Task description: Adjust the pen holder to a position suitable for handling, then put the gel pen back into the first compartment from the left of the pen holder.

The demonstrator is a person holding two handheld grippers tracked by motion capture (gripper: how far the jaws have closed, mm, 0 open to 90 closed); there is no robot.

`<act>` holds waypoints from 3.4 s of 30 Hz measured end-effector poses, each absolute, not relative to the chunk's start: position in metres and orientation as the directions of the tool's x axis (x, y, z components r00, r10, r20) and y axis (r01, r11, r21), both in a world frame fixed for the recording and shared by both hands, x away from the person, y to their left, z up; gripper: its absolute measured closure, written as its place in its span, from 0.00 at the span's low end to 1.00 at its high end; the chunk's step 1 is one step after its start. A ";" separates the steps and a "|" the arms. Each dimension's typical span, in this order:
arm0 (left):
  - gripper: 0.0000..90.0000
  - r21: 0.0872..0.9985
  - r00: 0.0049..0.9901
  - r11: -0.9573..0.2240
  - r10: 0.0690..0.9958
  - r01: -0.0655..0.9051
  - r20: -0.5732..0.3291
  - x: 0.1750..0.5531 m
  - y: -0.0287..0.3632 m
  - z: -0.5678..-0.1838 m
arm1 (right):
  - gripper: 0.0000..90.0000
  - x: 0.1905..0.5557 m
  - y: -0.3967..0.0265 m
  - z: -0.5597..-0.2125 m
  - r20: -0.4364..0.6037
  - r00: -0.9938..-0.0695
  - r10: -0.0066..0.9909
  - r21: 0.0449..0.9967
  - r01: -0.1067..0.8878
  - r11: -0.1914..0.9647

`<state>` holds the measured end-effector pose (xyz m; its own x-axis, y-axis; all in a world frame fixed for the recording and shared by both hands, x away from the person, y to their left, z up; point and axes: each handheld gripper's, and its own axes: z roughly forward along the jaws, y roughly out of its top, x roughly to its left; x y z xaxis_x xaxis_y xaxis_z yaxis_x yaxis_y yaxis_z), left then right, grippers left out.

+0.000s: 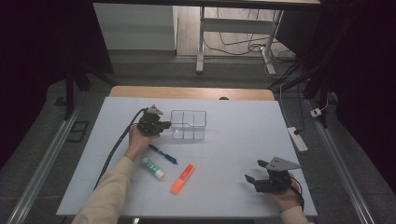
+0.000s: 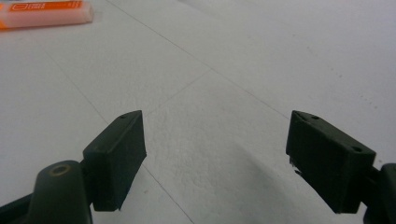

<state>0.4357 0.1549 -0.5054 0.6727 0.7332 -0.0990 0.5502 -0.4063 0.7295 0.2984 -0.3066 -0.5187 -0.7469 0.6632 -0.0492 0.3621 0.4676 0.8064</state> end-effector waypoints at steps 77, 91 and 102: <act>0.37 0.738 0.707 -0.477 0.707 0.478 -0.001 0.287 0.226 -0.475 | 0.22 0.301 -0.305 -0.511 -0.031 -0.779 0.627 0.823 0.336 0.458; 0.36 0.722 0.686 -0.462 0.728 0.515 -0.023 0.276 0.234 -0.489 | 0.23 0.301 -0.302 -0.512 -0.024 -0.783 0.621 0.823 0.337 0.458; 0.35 0.728 0.658 -0.432 0.752 0.532 -0.035 0.267 0.239 -0.494 | 0.23 0.302 -0.294 -0.508 -0.023 -0.796 0.605 0.819 0.332 0.468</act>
<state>0.2670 0.2388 -0.4941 0.6584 0.7518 -0.0354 0.5325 -0.4320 0.7279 0.3015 -0.2939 -0.5081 -0.7961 0.6047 -0.0230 0.3317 0.4678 0.8192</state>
